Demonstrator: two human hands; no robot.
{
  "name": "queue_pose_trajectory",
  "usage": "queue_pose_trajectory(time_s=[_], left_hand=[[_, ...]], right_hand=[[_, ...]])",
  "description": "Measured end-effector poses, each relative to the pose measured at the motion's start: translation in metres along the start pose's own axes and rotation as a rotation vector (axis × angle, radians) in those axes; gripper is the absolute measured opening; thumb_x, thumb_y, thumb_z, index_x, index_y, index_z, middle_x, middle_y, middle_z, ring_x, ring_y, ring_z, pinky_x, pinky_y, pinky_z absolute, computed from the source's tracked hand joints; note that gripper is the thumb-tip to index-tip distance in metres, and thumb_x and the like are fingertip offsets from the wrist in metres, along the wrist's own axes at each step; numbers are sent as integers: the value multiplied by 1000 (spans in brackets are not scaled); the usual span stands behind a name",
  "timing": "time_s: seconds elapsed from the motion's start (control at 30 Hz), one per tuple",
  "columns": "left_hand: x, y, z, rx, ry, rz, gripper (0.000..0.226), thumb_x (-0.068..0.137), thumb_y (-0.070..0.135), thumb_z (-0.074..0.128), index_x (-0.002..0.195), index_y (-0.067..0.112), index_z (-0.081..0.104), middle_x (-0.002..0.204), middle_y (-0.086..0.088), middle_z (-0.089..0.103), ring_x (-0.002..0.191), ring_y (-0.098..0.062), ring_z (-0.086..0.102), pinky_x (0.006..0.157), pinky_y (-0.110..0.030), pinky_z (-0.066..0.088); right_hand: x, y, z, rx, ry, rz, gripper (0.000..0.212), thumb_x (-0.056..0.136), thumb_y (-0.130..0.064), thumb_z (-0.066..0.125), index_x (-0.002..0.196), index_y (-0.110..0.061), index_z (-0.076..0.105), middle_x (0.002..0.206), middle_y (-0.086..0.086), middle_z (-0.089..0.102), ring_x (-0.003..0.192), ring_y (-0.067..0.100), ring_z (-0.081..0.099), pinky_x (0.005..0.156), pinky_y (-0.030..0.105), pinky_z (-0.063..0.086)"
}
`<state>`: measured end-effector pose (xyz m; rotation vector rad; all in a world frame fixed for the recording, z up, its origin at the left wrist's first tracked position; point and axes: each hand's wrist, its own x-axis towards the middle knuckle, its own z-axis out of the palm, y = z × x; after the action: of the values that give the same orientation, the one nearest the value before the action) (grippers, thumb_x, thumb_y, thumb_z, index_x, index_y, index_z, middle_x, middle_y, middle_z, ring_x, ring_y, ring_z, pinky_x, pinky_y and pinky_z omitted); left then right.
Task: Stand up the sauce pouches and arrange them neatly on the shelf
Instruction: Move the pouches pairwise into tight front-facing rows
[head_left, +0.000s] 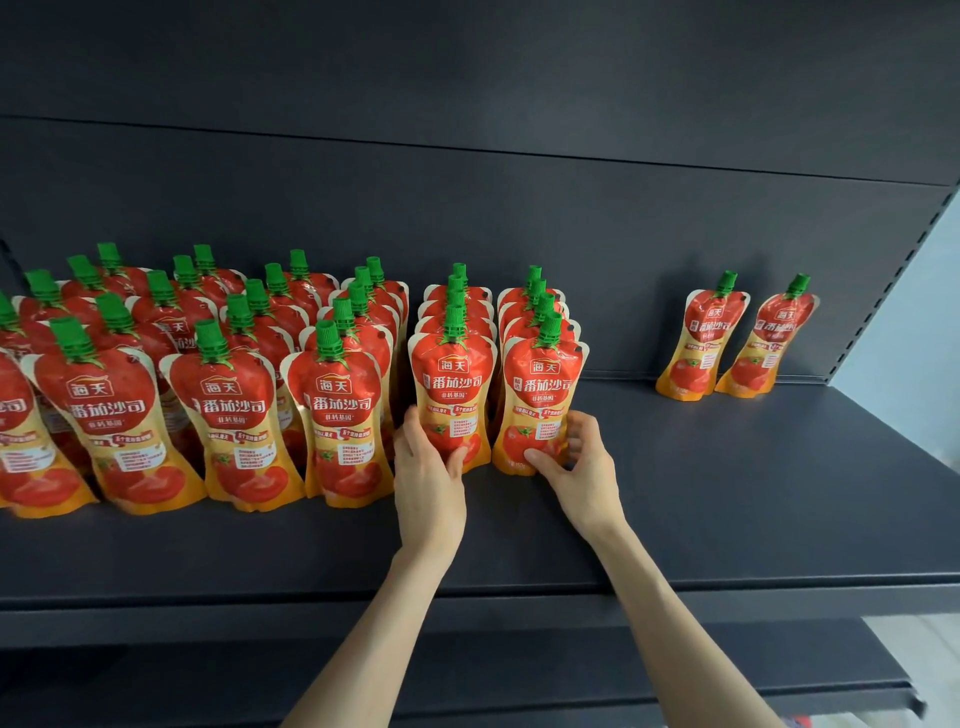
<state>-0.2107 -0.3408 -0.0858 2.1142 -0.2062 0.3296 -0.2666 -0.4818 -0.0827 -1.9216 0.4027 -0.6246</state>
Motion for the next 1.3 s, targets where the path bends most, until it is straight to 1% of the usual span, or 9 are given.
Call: queue_pose_trajectory(time_s=[0.17, 0.33, 0.43, 0.5, 0.63, 0.8, 1.03, 1.17, 1.3], left_hand=[[-2, 1, -1, -4, 13, 4, 71, 86, 21, 65, 142, 7, 25, 141, -14, 37, 132, -28, 39, 99, -39, 43], [-17, -2, -4, -24, 45, 137, 61, 83, 18, 67, 135, 7, 38, 135, -15, 42, 127, -29, 44, 94, -40, 49], [-28, 0, -6, -5, 79, 305, 42, 81, 16, 69, 119, 5, 54, 123, -14, 52, 117, -28, 51, 89, -35, 50], [-30, 10, -4, -52, 72, 376, 29, 81, 15, 69, 108, 6, 60, 113, -11, 57, 108, -24, 55, 84, -31, 50], [-27, 57, 15, -211, -112, 418, 13, 86, 15, 63, 99, 12, 61, 96, -1, 63, 87, -12, 60, 70, -17, 48], [-11, 127, 78, -307, -231, 487, 9, 88, 17, 61, 96, 15, 62, 85, 8, 61, 75, -5, 58, 69, -28, 51], [26, 207, 195, -275, -225, 418, 16, 88, 20, 61, 102, 12, 59, 101, 2, 57, 90, -13, 58, 74, -25, 47], [44, 234, 241, -231, -88, 377, 34, 85, 22, 64, 116, 10, 54, 118, -6, 52, 110, -19, 49, 87, -26, 40], [65, 256, 262, -192, -56, 344, 47, 85, 29, 65, 125, 11, 49, 127, -7, 49, 119, -22, 44, 97, -41, 40]], right_hand=[[-3, -4, -2, 18, 23, -4, 47, 80, -19, 74, 114, -21, 43, 108, -11, 55, 90, -6, 54, 68, -1, 43], [-11, 2, -11, -39, 129, -1, 47, 82, -27, 71, 122, -19, 49, 118, -7, 55, 108, 9, 53, 89, 24, 46], [-18, 3, -29, -59, 210, -16, 27, 87, -21, 66, 112, -18, 58, 111, -4, 61, 104, 13, 57, 91, 31, 48], [-18, 1, -47, -47, 254, -24, 14, 88, -18, 63, 102, -21, 61, 103, -5, 65, 98, 11, 60, 86, 28, 49], [-7, -1, -92, -62, 326, -33, 7, 90, -18, 61, 92, -24, 63, 90, -13, 67, 88, 1, 61, 76, 9, 45], [32, 3, -158, -100, 399, -70, 9, 91, -15, 59, 92, -21, 65, 88, -10, 67, 84, 2, 61, 70, 5, 43], [119, 30, -248, -133, 334, -108, 9, 91, -13, 58, 96, -16, 65, 87, -6, 67, 78, 0, 60, 67, 5, 43], [167, 44, -287, -204, 280, -165, 12, 92, -17, 57, 99, -25, 63, 100, -9, 63, 99, 17, 58, 85, 30, 48], [205, 54, -310, -294, 292, -263, 23, 92, -18, 57, 115, -18, 61, 113, -12, 59, 114, 14, 43, 88, 22, 33]])
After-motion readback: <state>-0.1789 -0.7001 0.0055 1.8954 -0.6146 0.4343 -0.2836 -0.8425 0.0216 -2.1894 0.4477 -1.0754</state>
